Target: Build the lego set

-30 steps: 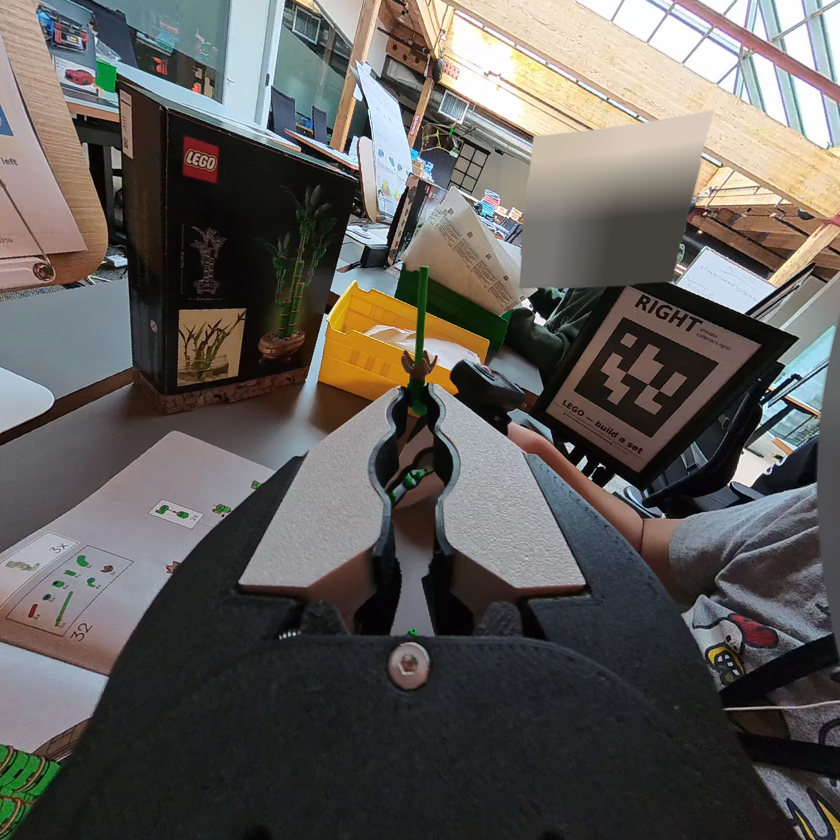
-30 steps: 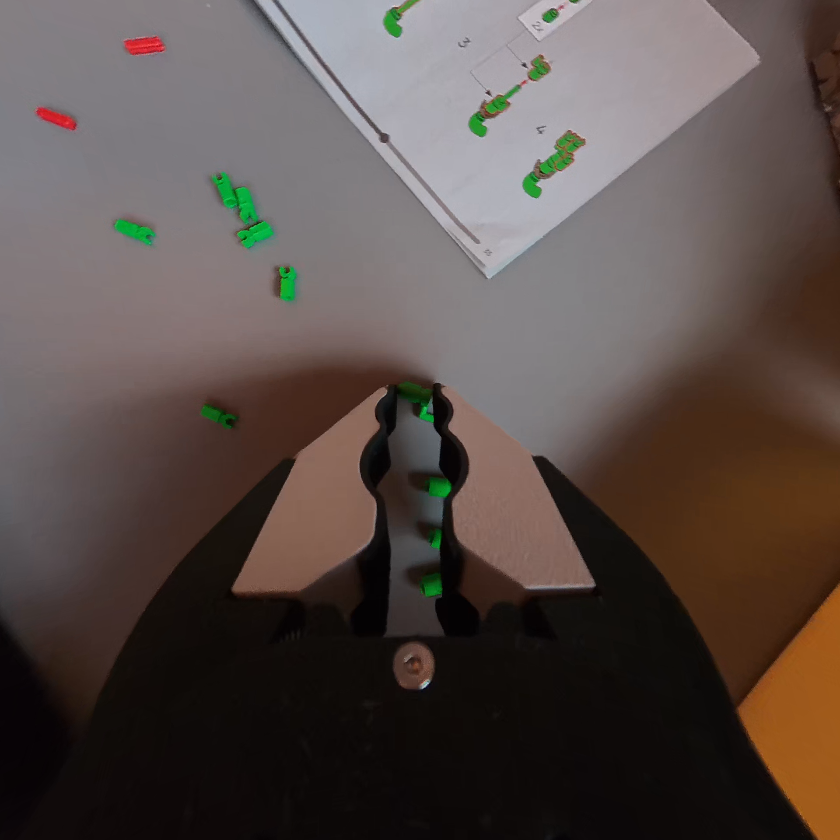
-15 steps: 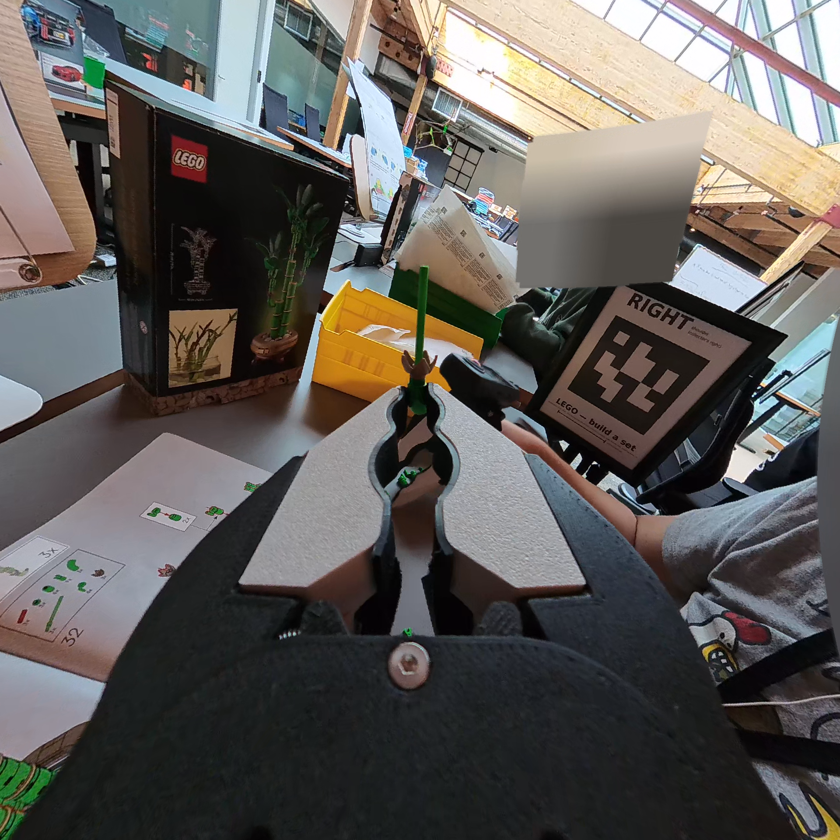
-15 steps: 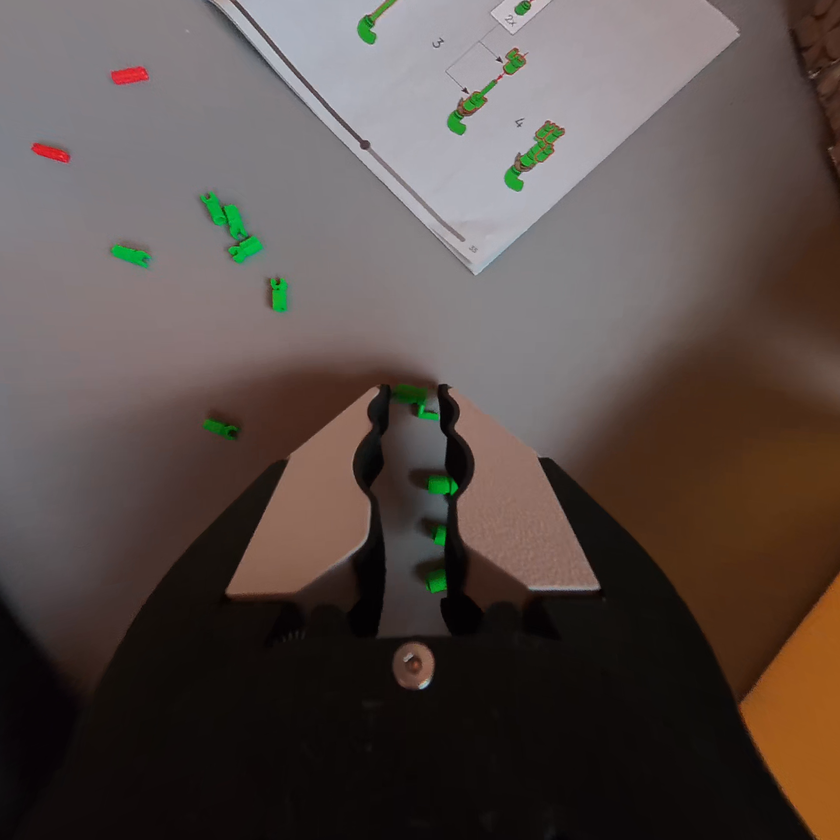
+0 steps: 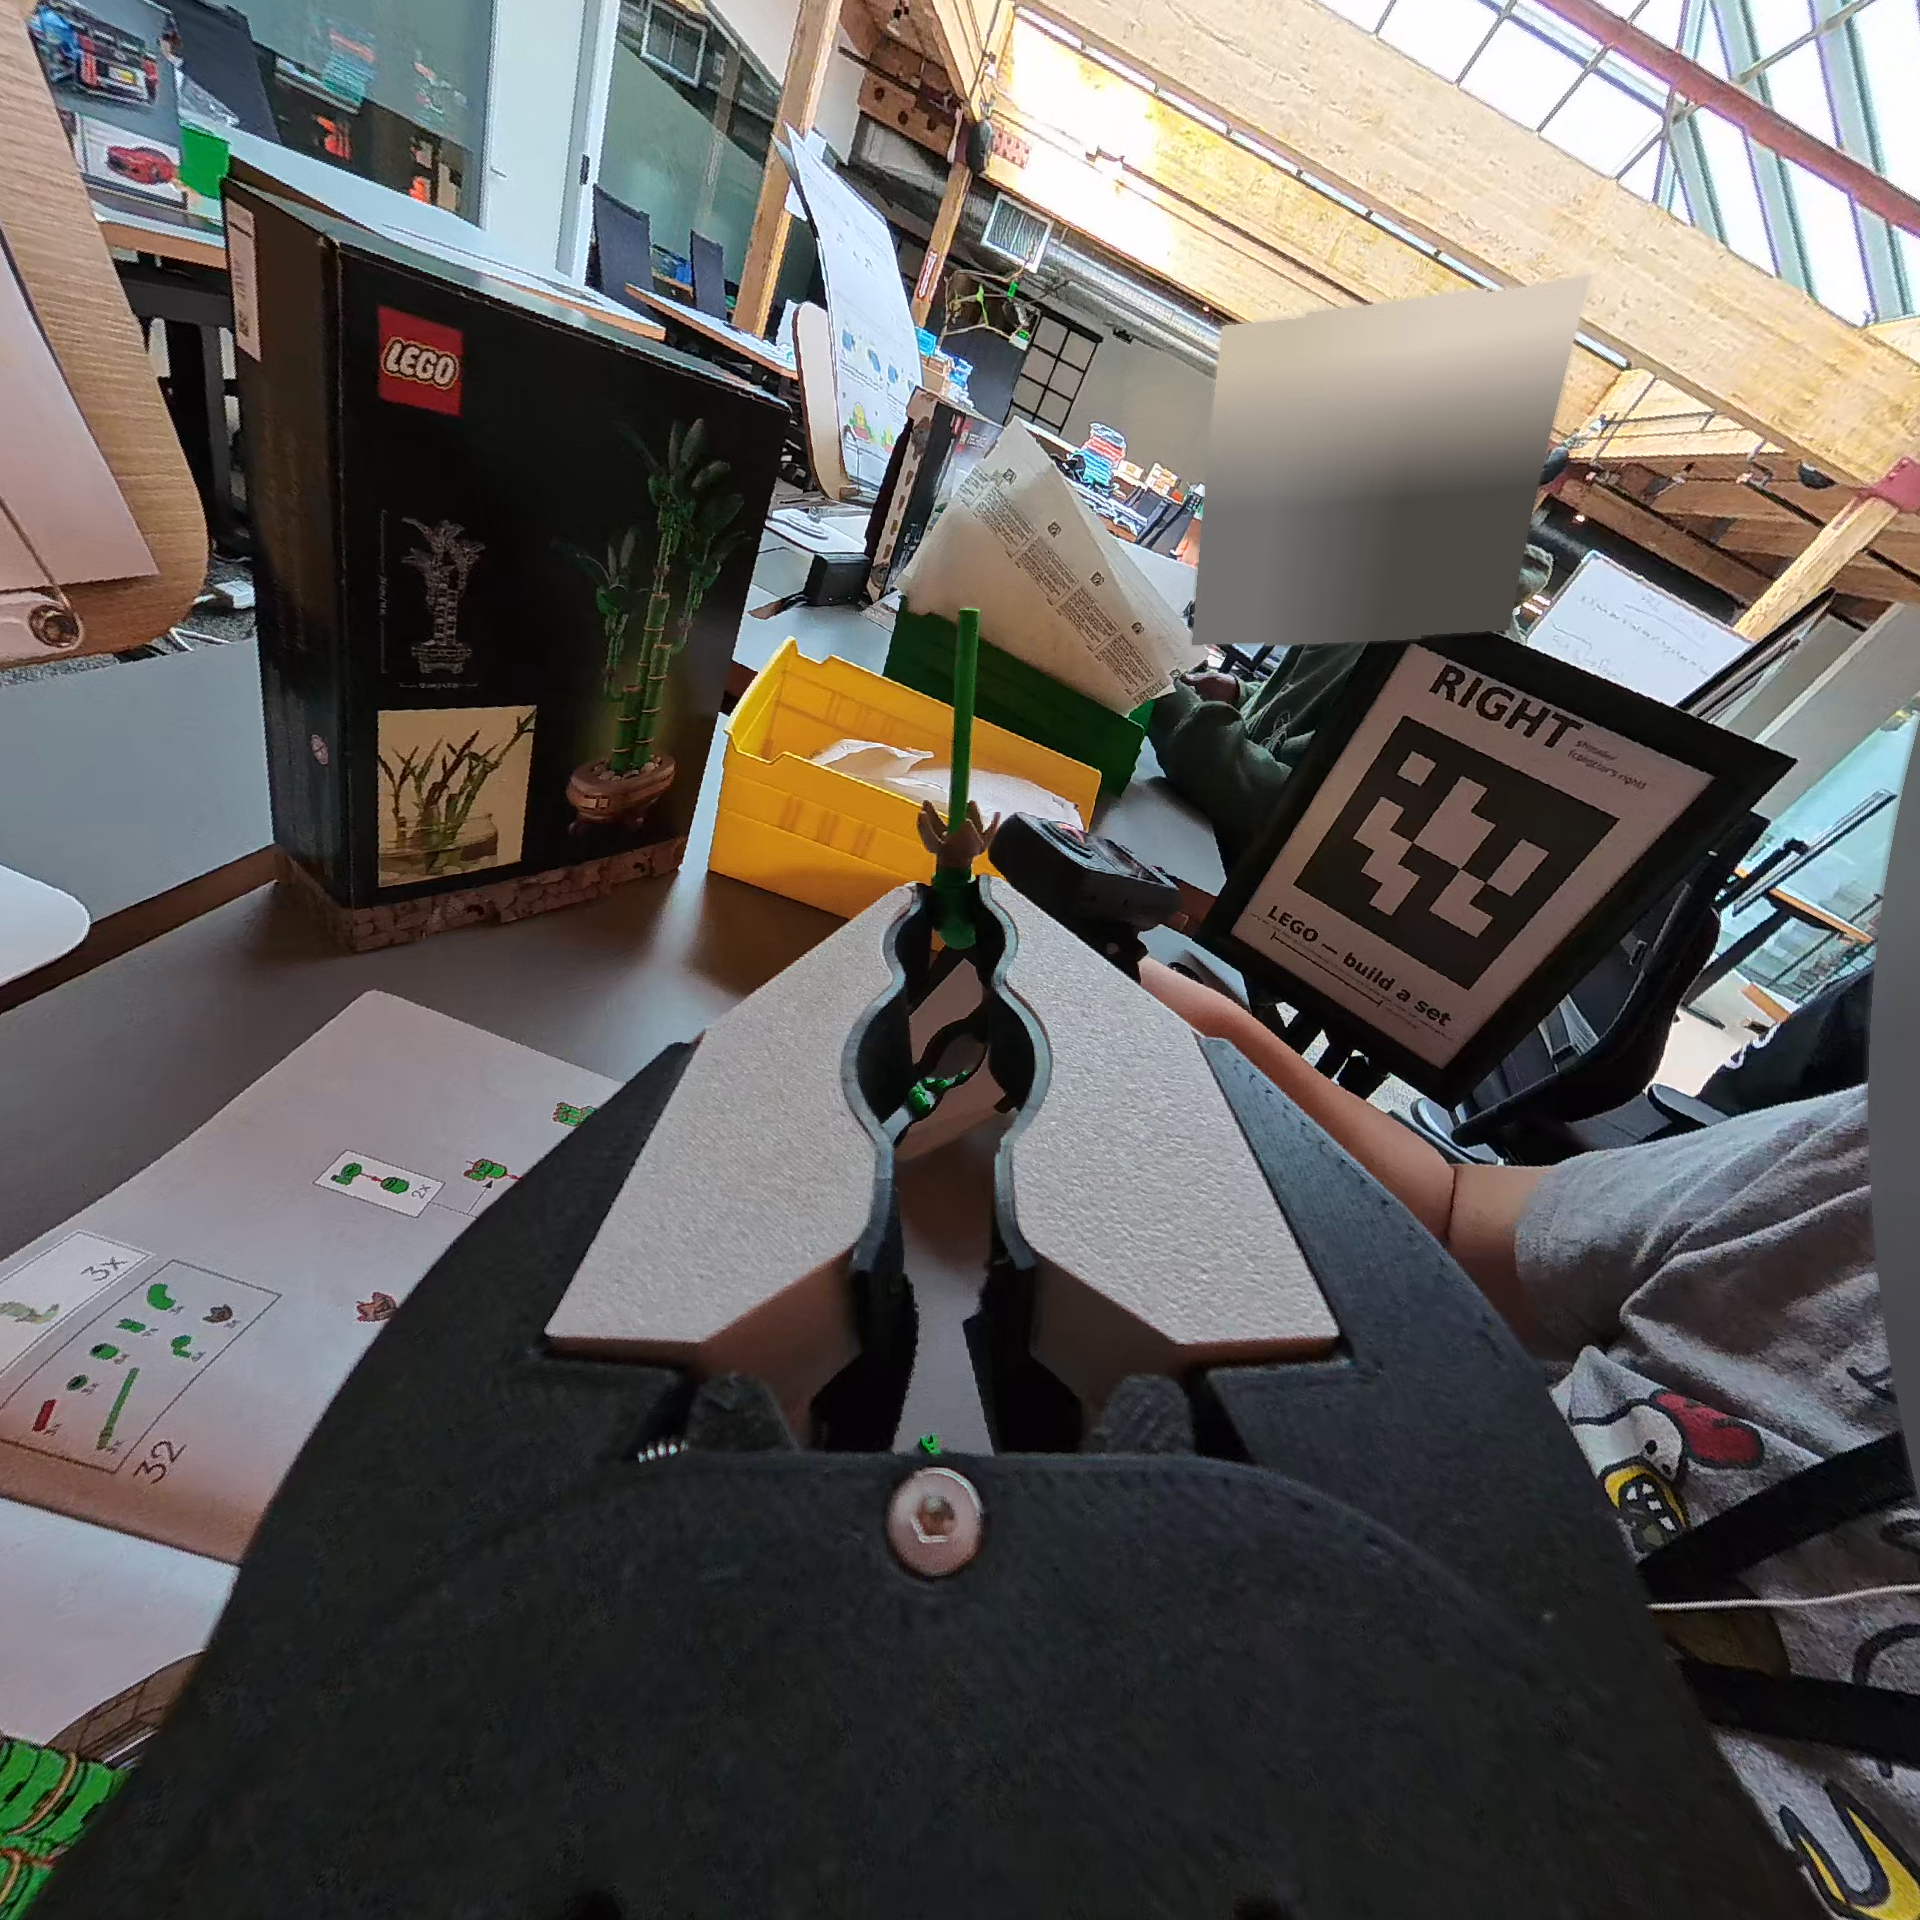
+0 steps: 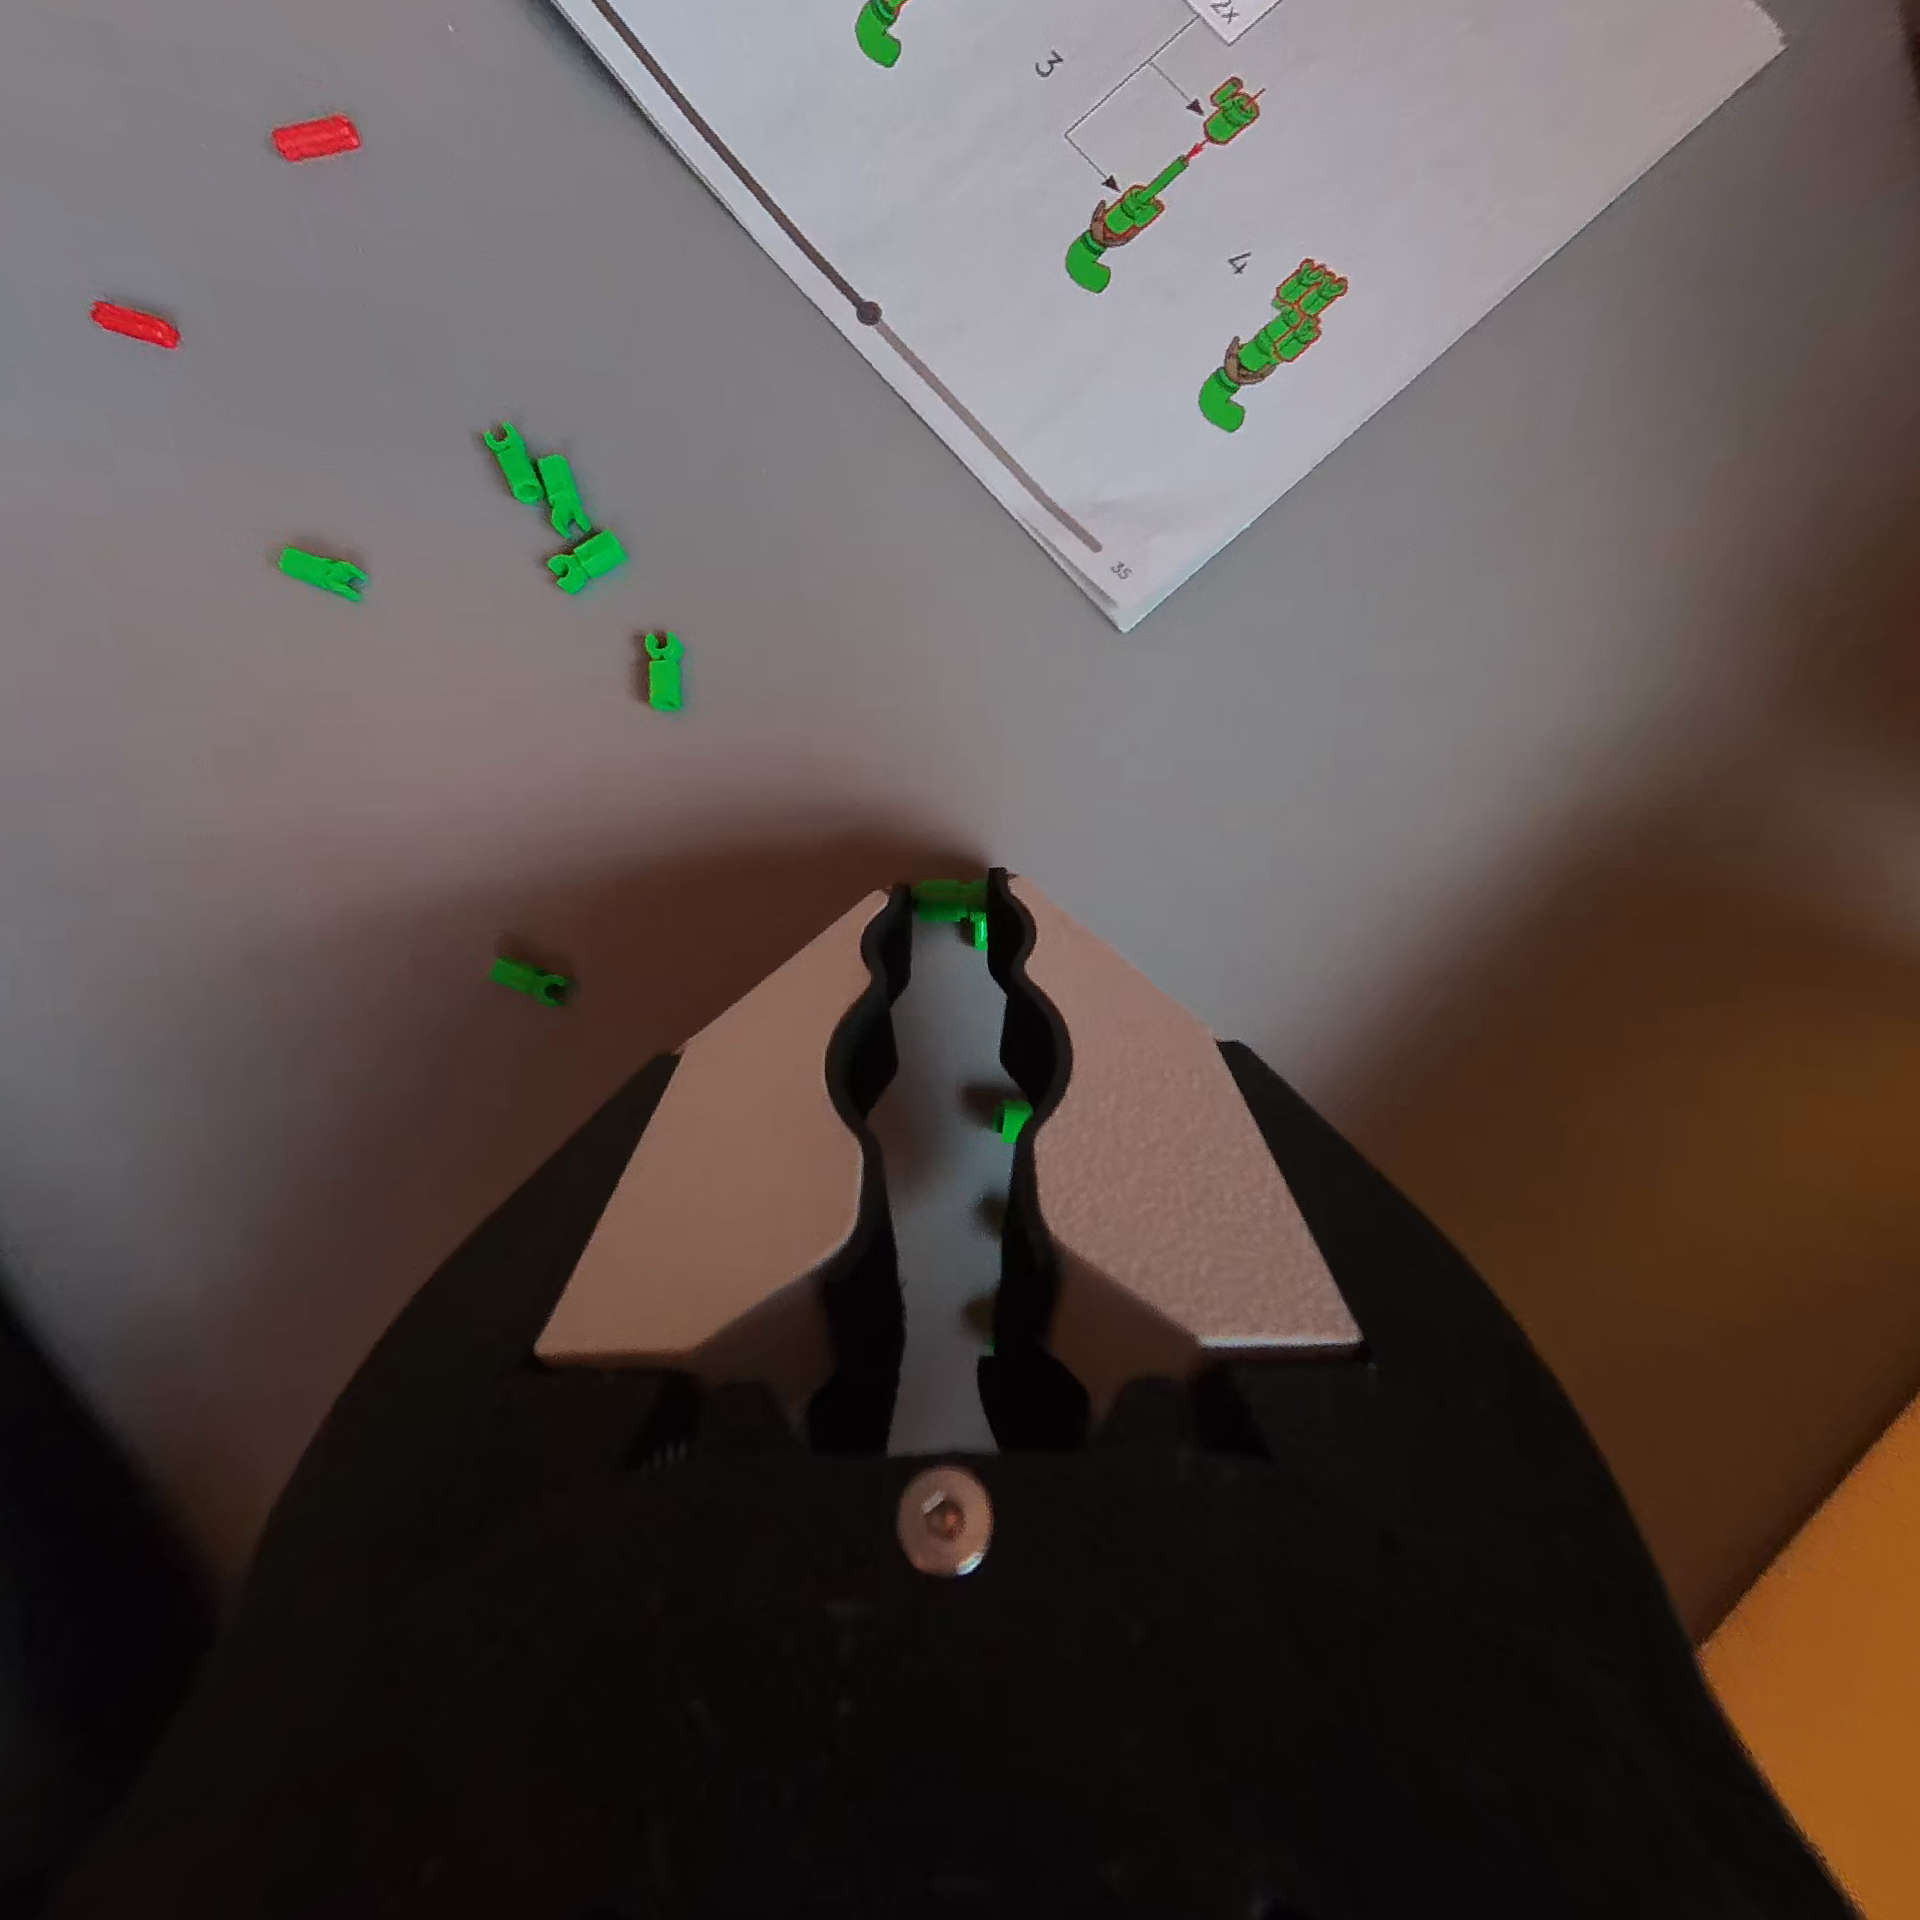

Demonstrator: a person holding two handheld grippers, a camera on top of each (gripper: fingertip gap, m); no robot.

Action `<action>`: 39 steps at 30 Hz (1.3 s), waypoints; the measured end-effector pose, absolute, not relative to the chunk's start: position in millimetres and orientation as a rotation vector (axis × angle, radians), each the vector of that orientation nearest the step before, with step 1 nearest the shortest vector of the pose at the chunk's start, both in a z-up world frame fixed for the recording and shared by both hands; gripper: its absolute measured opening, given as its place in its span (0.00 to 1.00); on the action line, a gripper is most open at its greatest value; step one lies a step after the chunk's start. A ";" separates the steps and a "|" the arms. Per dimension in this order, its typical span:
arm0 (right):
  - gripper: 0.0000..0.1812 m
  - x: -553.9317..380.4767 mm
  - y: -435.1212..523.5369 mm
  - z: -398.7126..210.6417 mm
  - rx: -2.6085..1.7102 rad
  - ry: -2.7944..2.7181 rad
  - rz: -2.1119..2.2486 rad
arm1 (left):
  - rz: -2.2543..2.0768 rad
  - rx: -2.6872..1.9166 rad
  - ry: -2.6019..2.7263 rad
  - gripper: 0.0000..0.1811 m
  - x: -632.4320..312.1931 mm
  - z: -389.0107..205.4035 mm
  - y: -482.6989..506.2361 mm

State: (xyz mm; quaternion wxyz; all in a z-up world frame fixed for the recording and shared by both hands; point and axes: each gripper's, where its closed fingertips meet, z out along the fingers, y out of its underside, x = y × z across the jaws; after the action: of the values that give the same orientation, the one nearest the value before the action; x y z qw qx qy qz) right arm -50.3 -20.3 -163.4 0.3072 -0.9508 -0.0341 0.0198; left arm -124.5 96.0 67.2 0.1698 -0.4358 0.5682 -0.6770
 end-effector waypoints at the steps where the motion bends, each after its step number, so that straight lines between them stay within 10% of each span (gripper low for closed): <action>1: 0.08 -50.3 -20.2 -163.3 -2.511 -0.097 0.052 | -1.925 -1.236 1.614 0.03 -124.9 67.9 95.8; 14: 0.18 -30.1 -18.2 -119.3 -2.259 -0.153 -0.130 | -1.929 -1.228 1.603 0.03 -127.1 71.6 97.8; 24: 0.11 9.4 -63.5 13.6 -1.639 -0.133 -0.842 | -1.929 -1.216 1.588 0.03 -130.0 76.9 100.1; 39: 0.07 7.8 -71.9 35.8 -1.512 -0.067 -0.893 | -1.898 -1.181 1.581 0.03 -136.4 87.3 100.2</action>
State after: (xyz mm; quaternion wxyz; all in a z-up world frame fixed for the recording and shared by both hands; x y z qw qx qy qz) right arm 7.8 -71.9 35.8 0.6383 -0.6624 -0.0295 -0.3911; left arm -136.4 100.2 87.3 0.2005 -0.4225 0.5658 -0.6791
